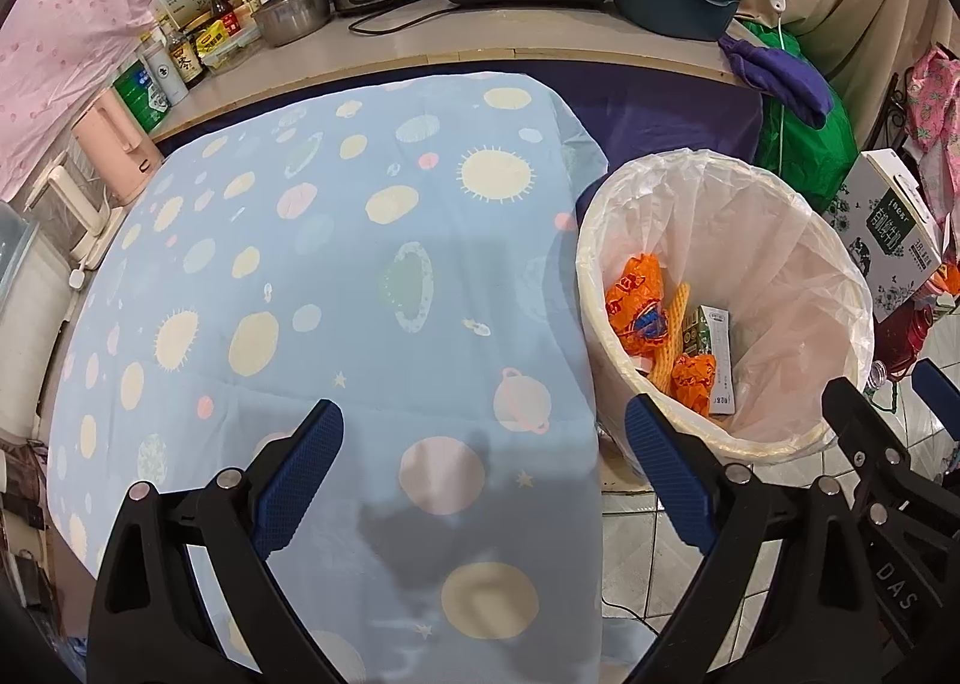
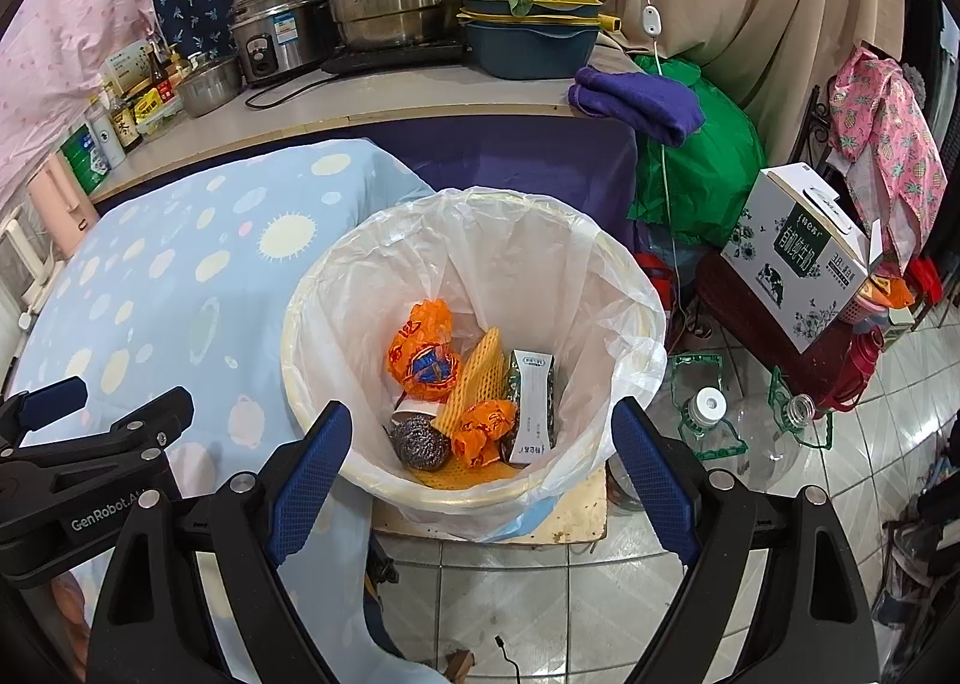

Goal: Collect trash

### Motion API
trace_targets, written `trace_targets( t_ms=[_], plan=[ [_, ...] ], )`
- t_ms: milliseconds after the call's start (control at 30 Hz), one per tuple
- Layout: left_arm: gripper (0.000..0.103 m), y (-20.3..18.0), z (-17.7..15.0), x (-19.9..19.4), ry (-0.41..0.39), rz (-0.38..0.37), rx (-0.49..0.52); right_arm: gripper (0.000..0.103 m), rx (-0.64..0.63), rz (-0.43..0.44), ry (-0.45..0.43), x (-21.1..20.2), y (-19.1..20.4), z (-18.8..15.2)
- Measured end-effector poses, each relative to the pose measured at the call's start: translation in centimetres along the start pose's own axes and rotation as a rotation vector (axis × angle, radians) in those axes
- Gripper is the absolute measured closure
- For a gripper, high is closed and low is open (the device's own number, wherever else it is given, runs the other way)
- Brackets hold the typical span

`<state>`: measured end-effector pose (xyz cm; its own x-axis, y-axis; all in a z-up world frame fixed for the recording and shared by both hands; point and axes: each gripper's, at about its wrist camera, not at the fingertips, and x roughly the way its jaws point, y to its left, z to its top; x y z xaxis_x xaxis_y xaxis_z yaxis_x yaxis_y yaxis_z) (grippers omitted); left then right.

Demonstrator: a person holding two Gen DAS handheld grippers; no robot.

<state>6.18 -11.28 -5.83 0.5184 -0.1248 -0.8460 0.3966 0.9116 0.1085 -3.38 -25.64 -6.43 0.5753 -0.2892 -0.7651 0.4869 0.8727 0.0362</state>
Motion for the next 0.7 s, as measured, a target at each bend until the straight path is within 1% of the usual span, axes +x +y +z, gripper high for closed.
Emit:
trace_targets(
  t_ms=[100, 300, 567, 700],
  plan=[
    [0.012, -0.2, -0.1, -0.2, -0.011, 0.010, 0.010, 0.018, -0.001, 0.001, 0.000, 0.0, 0.0, 0.0],
    [0.012, -0.4, -0.3, -0.1, -0.003, 0.020, 0.023, 0.018, 0.001, 0.002, 0.004, 0.1, 0.0, -0.1],
    [0.013, -0.9, -0.1, 0.1, 0.028, 0.017, 0.051, 0.018, -0.005, 0.004, 0.024, 0.3, -0.1, 0.1],
    [0.013, -1.1, 0.2, 0.6, 0.061, 0.000, 0.063, 0.018, -0.014, -0.005, 0.028, 0.4, -0.1, 0.5]
  ],
)
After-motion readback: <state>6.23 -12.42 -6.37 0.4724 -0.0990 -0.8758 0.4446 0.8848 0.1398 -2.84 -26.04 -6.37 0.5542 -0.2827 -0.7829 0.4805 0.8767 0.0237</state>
